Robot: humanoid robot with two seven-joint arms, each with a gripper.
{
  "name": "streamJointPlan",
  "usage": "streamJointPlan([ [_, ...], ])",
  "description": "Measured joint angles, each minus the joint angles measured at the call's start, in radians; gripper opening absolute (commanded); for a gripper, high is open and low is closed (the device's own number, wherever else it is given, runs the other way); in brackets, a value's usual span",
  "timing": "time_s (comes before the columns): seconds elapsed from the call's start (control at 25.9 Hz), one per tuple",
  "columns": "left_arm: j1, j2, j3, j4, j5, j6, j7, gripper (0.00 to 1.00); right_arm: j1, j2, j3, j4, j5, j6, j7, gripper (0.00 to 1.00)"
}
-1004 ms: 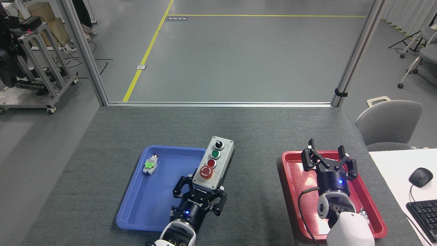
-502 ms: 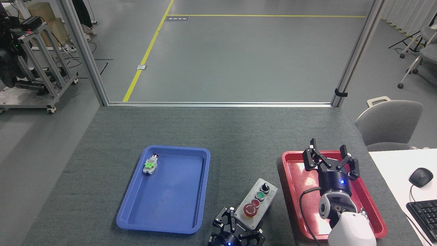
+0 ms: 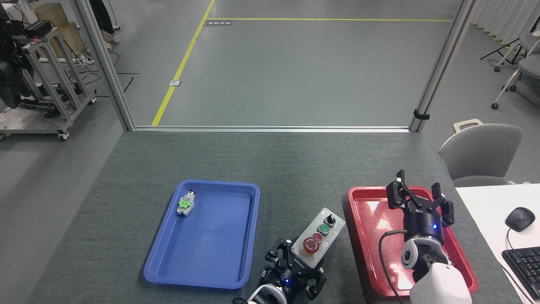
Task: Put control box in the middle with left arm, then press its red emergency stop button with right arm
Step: 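Set the control box down between the trays and release the left gripper, then withdraw the left gripper and move the right gripper over the red button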
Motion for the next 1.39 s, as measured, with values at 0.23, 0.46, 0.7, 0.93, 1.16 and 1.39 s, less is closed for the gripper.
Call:
streamJointPlan([
  [0.23, -0.005, 0.002, 0.011, 0.005, 0.016, 0.020, 0.001, 0.99, -0.001, -0.012, -0.004, 0.000, -0.001, 0.000, -0.002, 1.00],
  [0.46, 0.024, 0.034, 0.079, -0.084, 0.146, -0.007, 0.011, 0.99, -0.001, -0.009, -0.004, 0.000, 0.004, 0.002, 0.000, 1.00],
  [0.7, 0.147, 0.213, 0.215, -0.315, 0.267, -0.100, 0.011, 0.99, -0.008, -0.014, 0.002, 0.010, 0.011, 0.000, -0.034, 0.83],
  [0.93, 0.239, 0.313, 0.489, -0.486, 0.291, -0.225, 0.016, 0.99, -0.025, -0.014, 0.072, 0.029, 0.020, -0.081, -0.055, 0.11],
  [1.16, 0.234, 0.318, 0.742, -0.537, 0.307, -0.313, 0.016, 0.99, -0.033, -0.012, 0.145, 0.049, 0.021, -0.294, -0.056, 0.00],
  [1.39, 0.181, 0.320, 0.859, -0.546, 0.390, -0.325, 0.016, 0.99, -0.036, 0.061, 0.317, 0.081, 0.029, -0.368, -0.060, 0.00],
])
